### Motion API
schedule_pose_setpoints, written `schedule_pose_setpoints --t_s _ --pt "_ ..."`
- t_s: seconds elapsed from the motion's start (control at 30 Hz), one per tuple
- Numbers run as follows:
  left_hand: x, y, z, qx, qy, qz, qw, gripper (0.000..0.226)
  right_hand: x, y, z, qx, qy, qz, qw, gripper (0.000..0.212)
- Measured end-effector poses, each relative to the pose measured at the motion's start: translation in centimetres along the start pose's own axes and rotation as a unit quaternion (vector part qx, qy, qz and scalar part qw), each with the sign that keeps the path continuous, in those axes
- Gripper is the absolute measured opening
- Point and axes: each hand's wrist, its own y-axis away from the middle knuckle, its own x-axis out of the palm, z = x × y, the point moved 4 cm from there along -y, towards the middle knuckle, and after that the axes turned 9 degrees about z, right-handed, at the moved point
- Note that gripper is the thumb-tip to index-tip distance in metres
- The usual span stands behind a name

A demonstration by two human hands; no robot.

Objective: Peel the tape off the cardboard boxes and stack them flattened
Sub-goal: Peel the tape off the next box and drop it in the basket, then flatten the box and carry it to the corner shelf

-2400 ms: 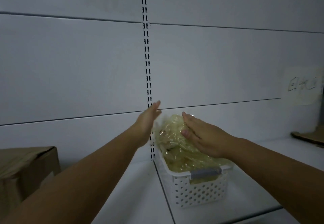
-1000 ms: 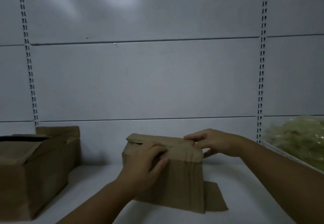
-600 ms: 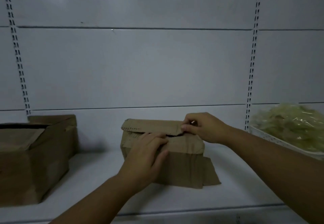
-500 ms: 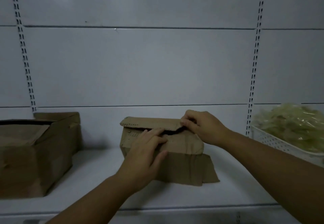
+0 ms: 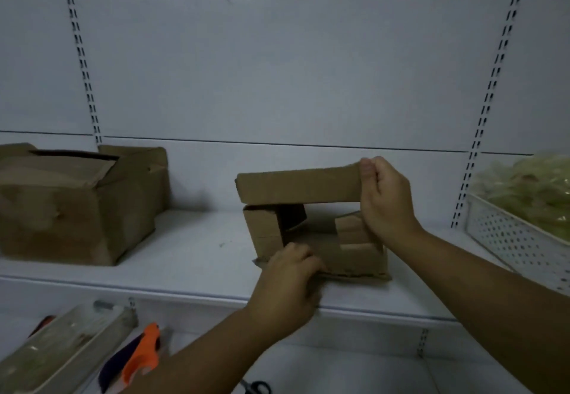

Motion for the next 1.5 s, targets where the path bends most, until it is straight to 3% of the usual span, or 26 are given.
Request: schedule_pose_setpoints --t_s 0.13,0.2,0.33,0.4,0.43,0.5,0.53,0.57,0.6,0.63,0.67,0.73,0.8,0.9,0.93,1.03,1.1,1.17,1.2,1.27,1.37,1.5 --pt "1.6 1.5 -0.7 -0.008 0.098 0.132 0.986 0.041 0.5 1.1 -2.6 0.086 -0.035 0.005 0.996 0.04" --pt "1.4 1.0 -0.9 -0.059 0.203 0.123 0.97 0.044 0.9 1.5 -2.9 0.103 -0.028 0.023 0.994 0.042" --pt "0.7 -1.6 -2.2 -0.16 0.463 0.051 0.87 0.06 1.1 1.6 -2.7 0.106 -0.021 0.055 0.993 0.05" --pt "1.3 -2.0 -3.1 -0.185 0.562 0.059 0.804 0.055 1.1 1.3 -2.7 0.107 -0.025 0.062 0.992 0.049" --pt "1.7 -1.7 -3.6 -0.183 0.582 0.084 0.788 0.05 1.1 1.2 -2.9 0.111 -0.027 0.063 0.991 0.048" --pt "1.9 -0.6 -4.1 -0.122 0.528 0.114 0.832 0.048 1.1 0.9 -3.3 0.118 -0.043 0.068 0.99 0.045" --pt "1.2 -0.2 -3.6 -0.106 0.479 0.062 0.869 0.05 1.2 0.9 -3.6 0.122 -0.051 0.075 0.988 0.045" --pt "0.0 0.1 -2.0 -0.129 0.419 -0.047 0.898 0.048 1.3 1.0 -3.9 0.126 -0.056 0.082 0.987 0.046" --pt "-1.6 0.4 0.2 -0.172 0.359 -0.185 0.899 0.042 1.4 1.1 -4.1 0.129 -0.057 0.087 0.986 0.048" --pt "-3.2 0.8 2.2 -0.22 0.314 -0.303 0.873 0.042 1.6 1.3 -4.3 0.132 -0.056 0.088 0.986 0.051" --pt "-4.1 0.9 3.9 -0.263 0.301 -0.352 0.846 0.05 1.7 1.5 -4.4 0.133 -0.052 0.088 0.986 0.055" --pt "-4.1 -0.6 6.8 -0.316 0.326 -0.292 0.842 0.089 2.0 1.9 -4.2 0.137 -0.039 0.086 0.986 0.065" --pt "-3.3 -2.3 8.1 -0.308 0.346 -0.214 0.86 0.107 2.1 2.0 -4.0 0.138 -0.033 0.087 0.986 0.067" --pt "-3.2 -3.4 9.3 -0.242 0.396 -0.146 0.874 0.099 2.4 1.9 -4.0 0.133 -0.034 0.084 0.987 0.056" --pt "-3.6 -3.4 9.7 -0.229 0.431 -0.127 0.864 0.091 2.5 1.8 -4.1 0.132 -0.039 0.082 0.987 0.052" --pt "-4.3 -1.6 11.1 -0.225 0.609 -0.072 0.757 0.085 3.1 1.8 -4.8 0.152 -0.098 0.112 0.977 0.046" --pt "-4.5 0.5 12.3 -0.203 0.714 -0.02 0.67 0.081 3.8 2.4 -5.6 0.186 -0.103 0.2 0.957 0.047" --pt "-4.5 2.3 13.0 -0.212 0.772 0.009 0.599 0.053 4.8 4.0 -6.4 0.217 -0.062 0.317 0.921 0.043" --pt "-4.2 2.9 13.5 -0.246 0.768 -0.001 0.591 0.039 5.3 5.1 -6.6 0.216 -0.052 0.368 0.903 0.04" --pt "-3.5 3.1 14.6 -0.333 0.706 -0.032 0.624 0.018 6.2 6.7 -6.5 0.195 -0.081 0.417 0.884 0.032" --pt "-3.5 1.7 15.4 -0.396 0.622 -0.038 0.675 0.017 6.3 6.9 -6.1 0.195 -0.097 0.422 0.88 0.041" --pt "-4.4 0.1 15.2 -0.372 0.639 0.105 0.665 0.015 6.2 7.2 -7.5 0.239 -0.136 0.42 0.865 0.046"
